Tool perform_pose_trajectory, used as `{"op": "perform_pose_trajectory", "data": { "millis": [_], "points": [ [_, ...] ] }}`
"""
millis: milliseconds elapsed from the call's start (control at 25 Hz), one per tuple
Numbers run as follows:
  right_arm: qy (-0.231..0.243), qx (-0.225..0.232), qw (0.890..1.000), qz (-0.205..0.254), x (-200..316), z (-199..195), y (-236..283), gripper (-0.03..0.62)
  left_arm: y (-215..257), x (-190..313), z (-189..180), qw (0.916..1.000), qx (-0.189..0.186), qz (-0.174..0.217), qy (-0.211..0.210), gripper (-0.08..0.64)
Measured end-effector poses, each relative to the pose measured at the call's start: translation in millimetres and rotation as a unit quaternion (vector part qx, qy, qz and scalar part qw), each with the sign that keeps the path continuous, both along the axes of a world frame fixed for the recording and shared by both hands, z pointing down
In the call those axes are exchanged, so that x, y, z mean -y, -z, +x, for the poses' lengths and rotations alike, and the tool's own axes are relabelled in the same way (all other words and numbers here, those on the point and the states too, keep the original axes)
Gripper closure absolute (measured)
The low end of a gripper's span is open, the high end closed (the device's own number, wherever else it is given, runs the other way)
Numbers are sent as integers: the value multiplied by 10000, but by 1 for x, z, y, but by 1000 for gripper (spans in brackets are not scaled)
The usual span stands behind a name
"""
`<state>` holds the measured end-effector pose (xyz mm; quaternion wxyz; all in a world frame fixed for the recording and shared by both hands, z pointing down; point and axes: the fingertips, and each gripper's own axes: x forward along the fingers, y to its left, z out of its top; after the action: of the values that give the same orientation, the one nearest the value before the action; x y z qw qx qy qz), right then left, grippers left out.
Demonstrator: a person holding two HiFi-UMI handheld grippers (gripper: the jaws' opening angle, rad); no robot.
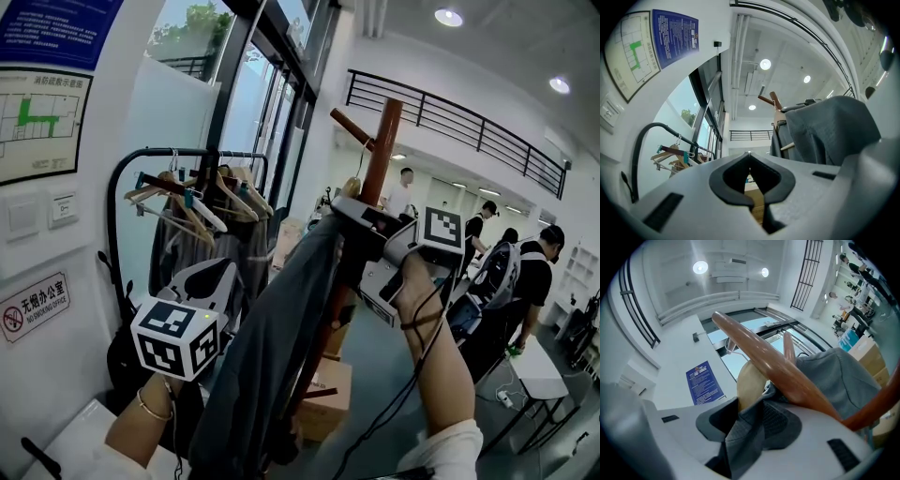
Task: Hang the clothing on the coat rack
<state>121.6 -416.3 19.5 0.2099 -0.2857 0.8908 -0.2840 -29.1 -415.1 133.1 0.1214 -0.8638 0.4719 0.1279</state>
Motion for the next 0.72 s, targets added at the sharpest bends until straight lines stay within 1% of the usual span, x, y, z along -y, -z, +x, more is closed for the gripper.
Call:
{"op": "perform_pose_trajectory", "data": {
  "millis": [120, 200, 320, 480, 720],
  "points": [
    [-79, -21, 9999, 130, -1, 4, -1, 428, -7, 1, 0, 9999, -13, -99, -10, 552],
    [-258, -97, 9991, 308, -5, 9, -1, 428, -13, 1, 1, 9998, -34, -176, -11, 551],
    [-478, -212, 9971, 544, -12, 18, -3, 408, -22, -1, 1, 9996, -59, -289, 0, 552],
    [-532, -316, 9954, 736, -22, 23, -8, 407, -34, -5, 1, 9991, -88, -422, 15, 552],
    [-700, -707, 9893, 1067, -41, 32, -23, 396, -53, -13, 8, 9976, -235, -644, -79, 552]
  ]
}}
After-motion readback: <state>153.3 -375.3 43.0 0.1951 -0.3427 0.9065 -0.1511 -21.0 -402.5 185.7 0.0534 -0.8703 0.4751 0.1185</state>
